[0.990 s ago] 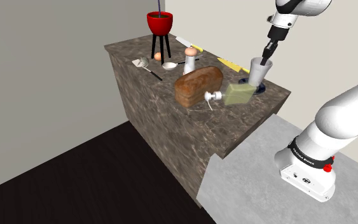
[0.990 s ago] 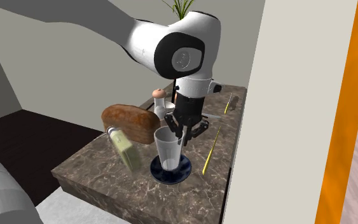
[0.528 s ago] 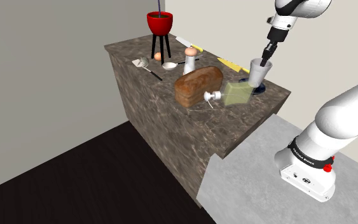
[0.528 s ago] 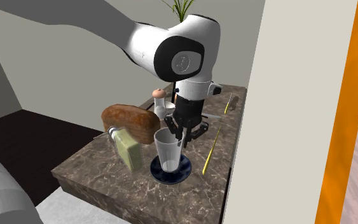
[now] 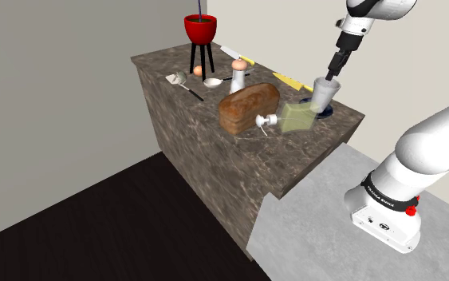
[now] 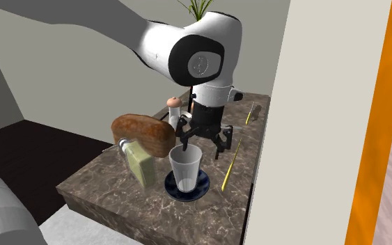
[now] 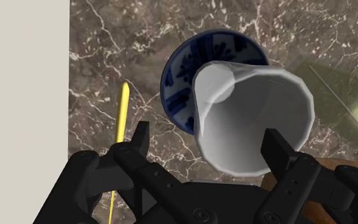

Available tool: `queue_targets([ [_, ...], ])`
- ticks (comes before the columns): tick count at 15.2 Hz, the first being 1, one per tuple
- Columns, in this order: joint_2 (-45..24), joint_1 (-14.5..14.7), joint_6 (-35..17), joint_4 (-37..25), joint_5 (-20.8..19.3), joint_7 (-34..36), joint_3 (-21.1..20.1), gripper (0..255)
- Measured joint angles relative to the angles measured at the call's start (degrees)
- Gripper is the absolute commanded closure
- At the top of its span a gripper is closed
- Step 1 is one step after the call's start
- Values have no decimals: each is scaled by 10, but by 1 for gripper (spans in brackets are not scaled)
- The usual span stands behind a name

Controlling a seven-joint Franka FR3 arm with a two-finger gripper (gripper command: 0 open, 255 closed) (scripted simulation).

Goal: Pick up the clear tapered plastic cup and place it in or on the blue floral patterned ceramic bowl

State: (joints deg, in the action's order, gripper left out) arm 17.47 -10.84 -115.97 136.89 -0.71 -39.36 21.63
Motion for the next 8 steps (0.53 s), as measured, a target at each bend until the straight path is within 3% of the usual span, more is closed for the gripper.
queue_targets([
  [4, 13, -1, 58, -46, -3, 3, -3, 0],
  [8, 14, -1, 65, -52, -4, 4, -3, 0],
])
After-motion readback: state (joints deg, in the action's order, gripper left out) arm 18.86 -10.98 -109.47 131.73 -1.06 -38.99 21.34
